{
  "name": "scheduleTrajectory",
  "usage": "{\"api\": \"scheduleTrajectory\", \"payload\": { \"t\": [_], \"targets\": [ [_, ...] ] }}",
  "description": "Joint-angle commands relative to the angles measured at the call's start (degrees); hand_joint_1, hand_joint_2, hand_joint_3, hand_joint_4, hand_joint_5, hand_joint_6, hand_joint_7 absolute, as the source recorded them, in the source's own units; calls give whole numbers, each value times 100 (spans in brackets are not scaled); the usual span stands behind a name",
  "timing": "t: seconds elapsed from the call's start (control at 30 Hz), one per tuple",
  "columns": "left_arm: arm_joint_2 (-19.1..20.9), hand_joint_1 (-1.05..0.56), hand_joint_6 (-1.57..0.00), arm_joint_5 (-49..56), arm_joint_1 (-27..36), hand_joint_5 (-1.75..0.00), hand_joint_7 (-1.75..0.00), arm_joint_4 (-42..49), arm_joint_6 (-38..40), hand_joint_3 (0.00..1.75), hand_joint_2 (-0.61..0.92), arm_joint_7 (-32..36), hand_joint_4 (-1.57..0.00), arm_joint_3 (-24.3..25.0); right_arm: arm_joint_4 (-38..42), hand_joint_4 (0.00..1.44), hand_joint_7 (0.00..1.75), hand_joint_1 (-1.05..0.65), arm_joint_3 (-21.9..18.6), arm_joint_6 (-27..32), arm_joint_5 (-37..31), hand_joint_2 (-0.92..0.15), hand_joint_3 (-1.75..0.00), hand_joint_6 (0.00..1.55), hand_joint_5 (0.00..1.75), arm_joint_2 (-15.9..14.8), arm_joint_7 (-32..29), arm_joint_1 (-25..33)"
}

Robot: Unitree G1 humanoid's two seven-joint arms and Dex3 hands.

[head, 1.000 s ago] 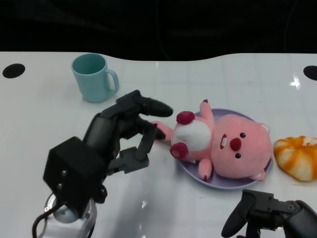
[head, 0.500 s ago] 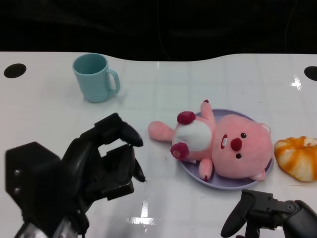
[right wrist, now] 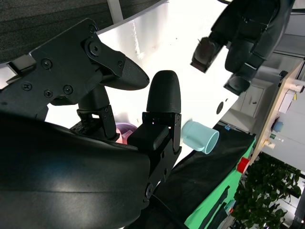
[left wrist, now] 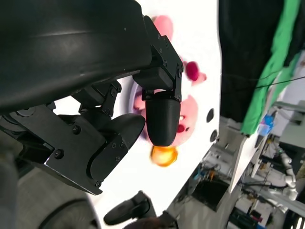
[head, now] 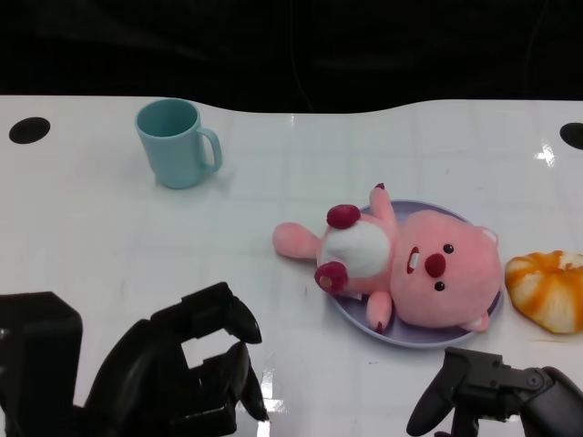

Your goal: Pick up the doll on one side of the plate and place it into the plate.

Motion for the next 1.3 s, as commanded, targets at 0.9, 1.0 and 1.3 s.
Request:
{"api": "scheduleTrajectory", "payload": {
  "t": [0.9, 1.0, 1.3],
  "targets": [
    [308, -16, -64, -208, -28, -175, -162, 597, -34, 136, 43, -574, -77, 86, -373, 68, 124, -12, -310, 1, 172, -54, -107, 63, 163, -157, 99, 306],
    [317, -16, -64, -196, -38, -175, -162, 628, -65, 135, 43, -587, -77, 80, -385, 68, 124, -12, -292, 60, 204, -53, -108, 63, 164, -139, 105, 290],
    [344, -16, -63, -160, -46, -175, -162, 678, -148, 136, 44, -606, -76, 58, -399, 68, 126, -10, -259, 74, 172, -51, -112, 64, 164, -128, 93, 257]
  ]
}}
